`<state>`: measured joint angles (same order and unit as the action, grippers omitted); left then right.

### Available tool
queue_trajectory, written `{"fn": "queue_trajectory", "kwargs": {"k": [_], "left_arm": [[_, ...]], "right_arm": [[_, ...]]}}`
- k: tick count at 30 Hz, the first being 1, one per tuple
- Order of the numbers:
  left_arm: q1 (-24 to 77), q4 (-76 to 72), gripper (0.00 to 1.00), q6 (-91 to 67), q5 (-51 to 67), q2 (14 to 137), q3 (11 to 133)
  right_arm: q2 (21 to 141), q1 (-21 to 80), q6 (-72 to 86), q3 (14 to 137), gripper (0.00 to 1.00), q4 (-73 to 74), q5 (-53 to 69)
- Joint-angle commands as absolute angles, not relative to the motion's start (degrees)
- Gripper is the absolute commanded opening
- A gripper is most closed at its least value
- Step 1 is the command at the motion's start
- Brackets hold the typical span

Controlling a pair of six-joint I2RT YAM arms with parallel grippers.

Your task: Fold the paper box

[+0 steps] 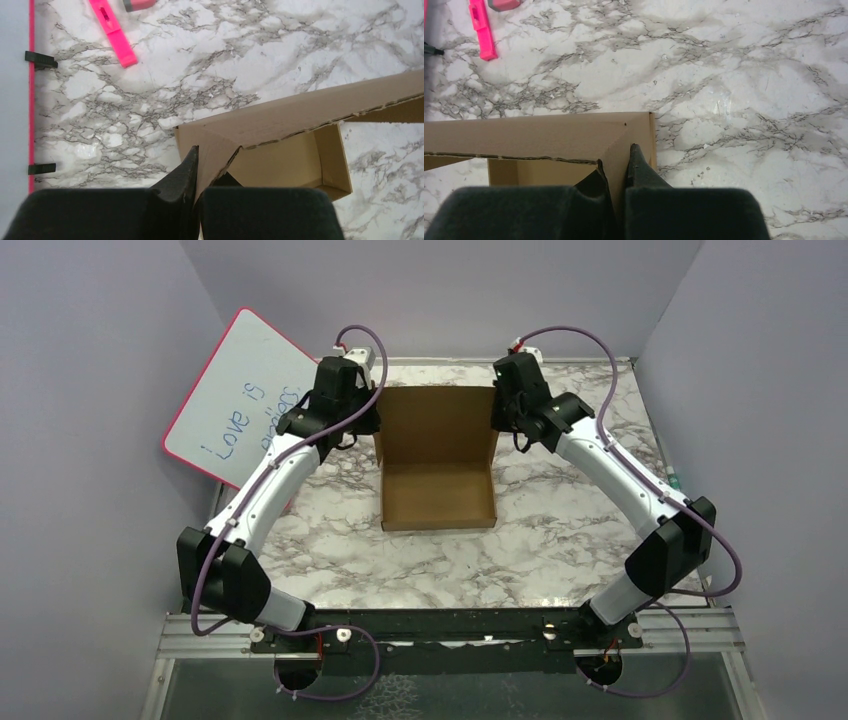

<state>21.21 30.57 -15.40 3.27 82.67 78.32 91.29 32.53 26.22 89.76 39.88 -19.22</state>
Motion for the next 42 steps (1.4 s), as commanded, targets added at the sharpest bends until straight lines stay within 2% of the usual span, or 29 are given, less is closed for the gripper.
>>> {"fn": "queue_trajectory", "kwargs": {"k": [1, 13, 22, 33, 42], "left_arm": [[22.55, 23.44, 0.0, -22.2, 2.18, 84.22, 81.26], [24.7, 19.01, 0.0, -27.58, -3.47, 89.3, 83.37], [25.63, 17.43, 0.01, -26.81, -8.0, 88.88, 81.01], [26.36, 10.57, 0.01, -28.57, -8.66, 81.89, 68.14], [27.38, 7.26, 0.04, -30.03, -8.54, 74.66, 57.94]], "right_arm": [[92.57, 33.61, 32.61, 91.35, 0.01, 36.27, -21.51], [97.47, 34.94, 37.16, 94.38, 0.01, 35.04, -25.79], [97.08, 35.55, 37.97, 91.36, 0.01, 32.65, -27.4], [90.83, 36.27, 39.71, 79.64, 0.01, 28.84, -27.51], [83.75, 37.86, 41.33, 69.9, 0.05, 25.52, -27.1]]}}
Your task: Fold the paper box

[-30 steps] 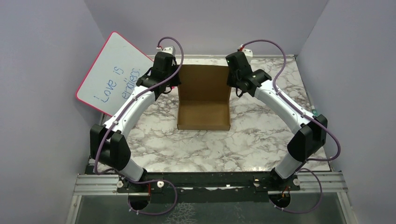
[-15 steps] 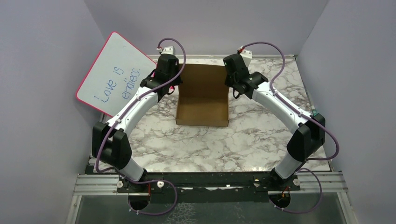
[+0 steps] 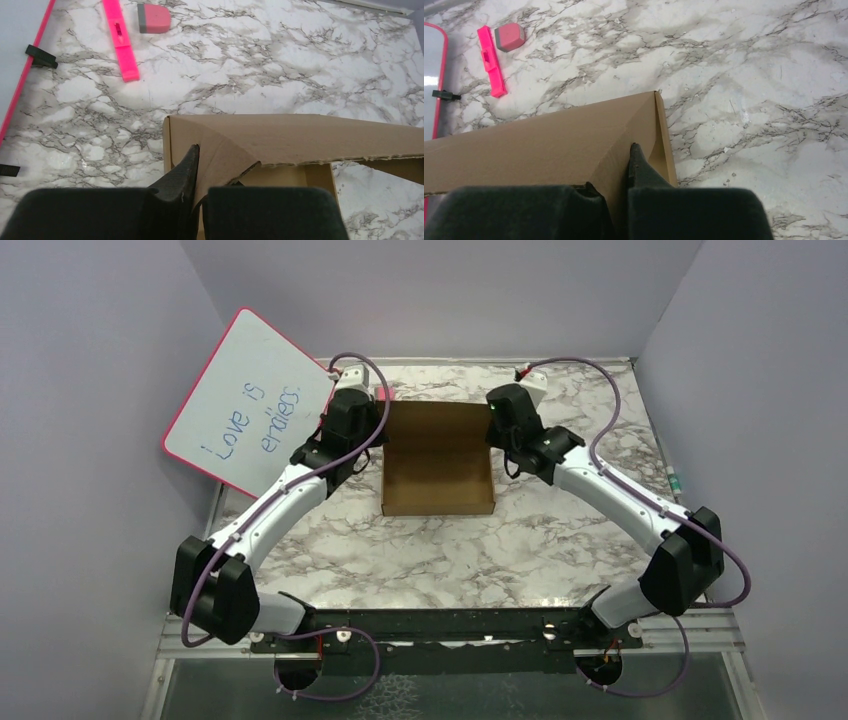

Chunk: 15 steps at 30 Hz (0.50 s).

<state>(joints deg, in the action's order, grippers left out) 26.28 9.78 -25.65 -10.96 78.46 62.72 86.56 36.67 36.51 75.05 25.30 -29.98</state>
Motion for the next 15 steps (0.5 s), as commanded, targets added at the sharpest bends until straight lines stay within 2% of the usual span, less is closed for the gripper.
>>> {"fn": "queue_trajectory", "kwargs": {"k": [1, 8, 15], "left_arm": [[27.76, 6.13, 0.04, -30.68, -8.76, 73.62, 56.15], [28.48, 3.6, 0.08, -32.08, -9.4, 66.93, 47.06], [28.48, 2.78, 0.2, -32.13, -9.36, 60.05, 42.41]], "right_arm": [[82.11, 38.04, 41.43, 68.24, 0.05, 24.28, -26.83], [77.14, 38.75, 41.87, 61.27, 0.1, 19.68, -23.98], [71.48, 38.76, 38.94, 55.15, 0.23, 15.15, -19.74]]}}
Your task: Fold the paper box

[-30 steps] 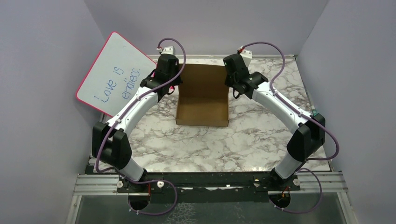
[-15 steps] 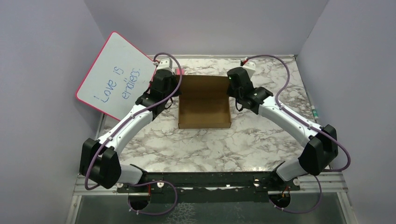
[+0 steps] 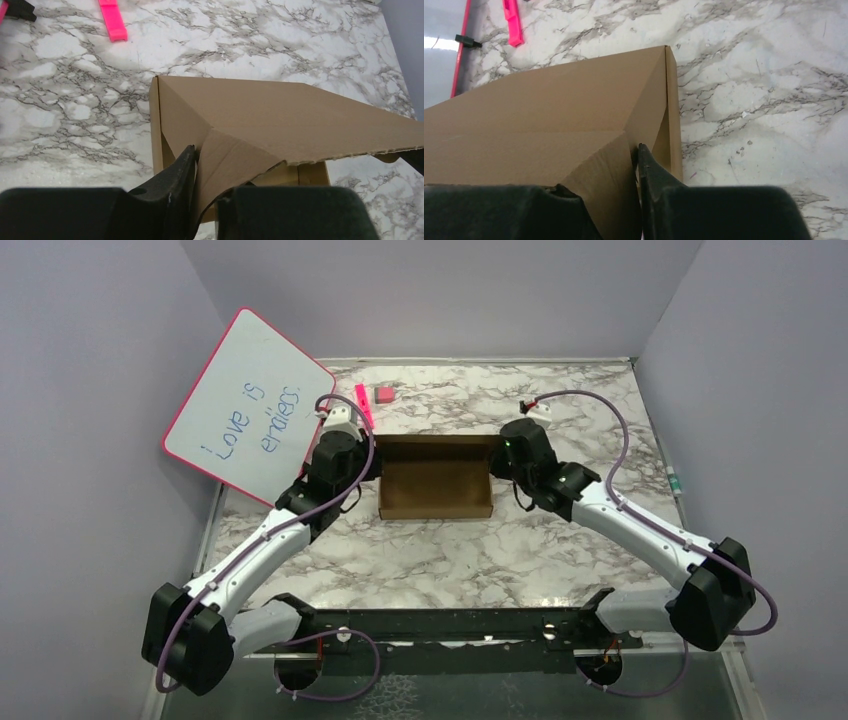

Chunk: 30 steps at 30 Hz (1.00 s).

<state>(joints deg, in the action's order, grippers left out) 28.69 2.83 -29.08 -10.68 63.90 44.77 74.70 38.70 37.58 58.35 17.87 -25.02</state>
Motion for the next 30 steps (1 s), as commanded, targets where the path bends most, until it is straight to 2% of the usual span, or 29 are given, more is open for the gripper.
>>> {"fn": "queue_trajectory", "kwargs": {"k": [1, 6, 9, 12, 16, 21, 22, 26, 30], "left_arm": [[28.48, 2.7, 0.23, -32.02, -8.95, 59.21, 41.91], [28.48, 3.34, 0.33, -30.77, -6.51, 53.9, 38.02], [28.39, 5.46, 0.45, -29.03, -5.26, 49.48, 36.13], [28.39, 8.35, 0.63, -27.26, -4.38, 43.58, 34.33], [28.39, 12.82, 0.97, -26.13, -4.98, 34.29, 31.31], [28.39, 14.95, 0.99, -26.73, -4.05, 26.1, 32.48], [28.39, 16.01, 0.99, -26.27, -4.61, 25.92, 33.88], [28.39, 18.78, 0.99, -23.57, -8.16, 29.34, 40.0], [28.39, 20.98, 0.99, -22.69, -15.2, 39.2, 47.22]], "right_arm": [[70.51, 38.76, 38.57, 54.32, 0.26, 14.76, -19.43], [64.71, 38.76, 37.18, 49.58, 0.37, 13.31, -18.45], [60.83, 38.76, 35.19, 47.23, 0.44, 12.84, -17.26], [57.02, 38.77, 32.32, 45.2, 0.5, 13.14, -14.91], [51.29, 38.75, 29.13, 42.13, 0.63, 14.48, -12.96], [46.0, 38.67, 23.32, 41.64, 0.69, 14.44, -10.32], [45.93, 38.67, 22.54, 42.65, 0.74, 15.05, -11.25], [47.36, 38.68, 18.54, 47.12, 0.9, 15.17, -14.25], [51.93, 38.63, 13.87, 52.71, 0.96, 14.63, -18.76]]}}
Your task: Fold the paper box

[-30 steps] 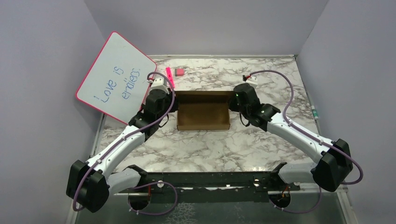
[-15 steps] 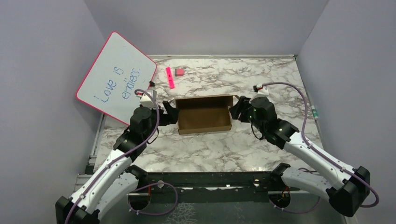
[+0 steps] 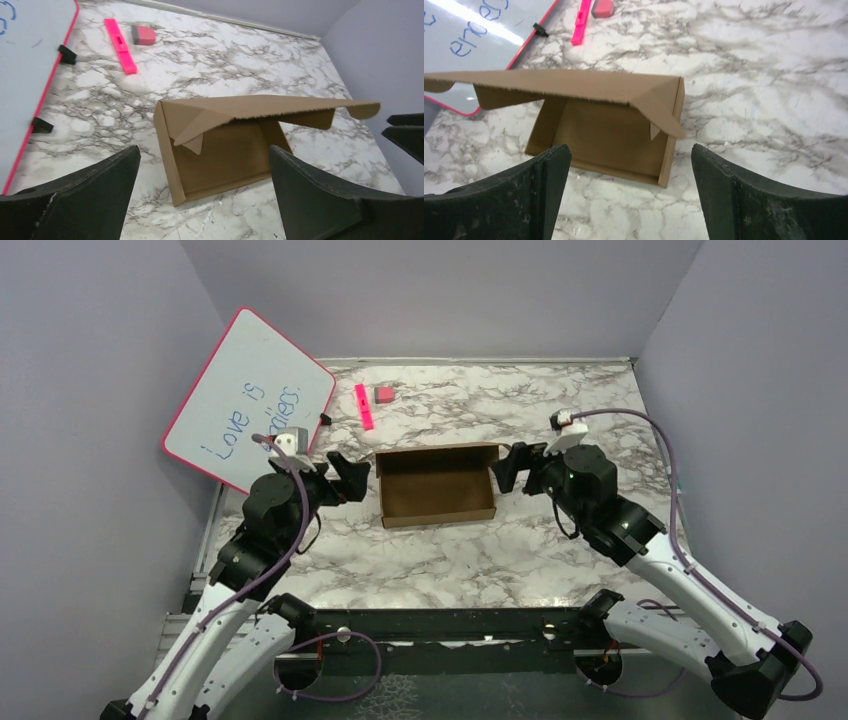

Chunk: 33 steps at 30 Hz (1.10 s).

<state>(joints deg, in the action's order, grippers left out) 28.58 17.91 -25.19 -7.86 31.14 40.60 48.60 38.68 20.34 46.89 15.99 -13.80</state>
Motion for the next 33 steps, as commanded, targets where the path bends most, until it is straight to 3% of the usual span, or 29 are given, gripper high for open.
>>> {"fn": "queue_trajectory", "kwargs": {"k": [1, 8, 13, 22, 33], "left_arm": [[28.39, 20.69, 0.99, -22.24, -15.25, 41.19, 48.87], [27.02, 16.28, 0.96, -20.22, -15.51, 53.16, 57.11], [23.39, 14.77, 0.96, -21.14, -8.07, 61.01, 59.02], [22.39, 14.32, 0.94, -22.25, -0.11, 64.53, 53.97], [22.41, 14.46, 0.88, -26.27, 3.67, 59.54, 43.33]], "right_arm": [[52.97, 38.57, 12.95, 54.39, 0.97, 14.68, -19.66], [62.65, 36.13, 8.39, 64.79, 1.0, 14.35, -18.13], [69.03, 33.17, 9.73, 67.03, 1.0, 14.49, -13.63], [68.16, 32.87, 12.35, 60.01, 0.99, 14.35, -8.93], [62.36, 32.87, 15.18, 50.07, 0.95, 14.05, -5.76]]}}
